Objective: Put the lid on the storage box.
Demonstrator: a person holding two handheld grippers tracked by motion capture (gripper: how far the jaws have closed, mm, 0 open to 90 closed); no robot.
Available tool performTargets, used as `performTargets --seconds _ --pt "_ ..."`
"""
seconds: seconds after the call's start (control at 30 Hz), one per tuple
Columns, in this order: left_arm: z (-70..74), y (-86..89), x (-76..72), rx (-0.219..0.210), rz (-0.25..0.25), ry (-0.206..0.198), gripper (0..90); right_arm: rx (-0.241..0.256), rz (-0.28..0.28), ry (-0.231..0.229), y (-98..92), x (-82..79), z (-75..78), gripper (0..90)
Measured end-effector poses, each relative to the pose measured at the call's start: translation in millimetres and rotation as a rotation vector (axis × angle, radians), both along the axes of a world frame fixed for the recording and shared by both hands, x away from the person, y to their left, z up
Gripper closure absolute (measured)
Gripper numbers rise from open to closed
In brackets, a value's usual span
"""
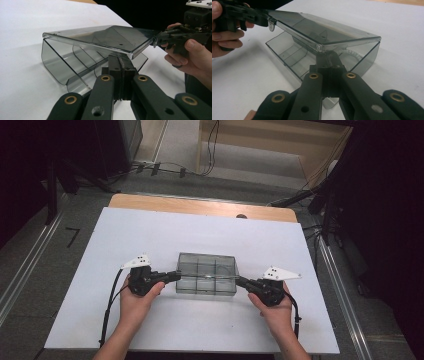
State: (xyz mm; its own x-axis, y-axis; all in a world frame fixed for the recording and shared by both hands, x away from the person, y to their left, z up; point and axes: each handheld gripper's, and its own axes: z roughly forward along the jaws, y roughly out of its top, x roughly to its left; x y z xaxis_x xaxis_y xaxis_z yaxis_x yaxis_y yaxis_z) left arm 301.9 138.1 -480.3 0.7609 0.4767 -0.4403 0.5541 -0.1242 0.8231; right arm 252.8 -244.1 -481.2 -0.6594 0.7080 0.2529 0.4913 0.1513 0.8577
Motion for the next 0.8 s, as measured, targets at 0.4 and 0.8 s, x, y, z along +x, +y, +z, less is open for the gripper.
performTargets --seconds 0.4,0.8 --pt "-4.4 1.5 -5.0 0.021 0.002 0.002 90.0 0.003 0.002 0.012 0.7 -11.1 -5.4 88.0" --pt "-9.8 4.0 -10.2 0.074 0.011 -0.001 90.0 -0.010 -0.011 0.018 0.3 -17.6 -17.9 88.0"
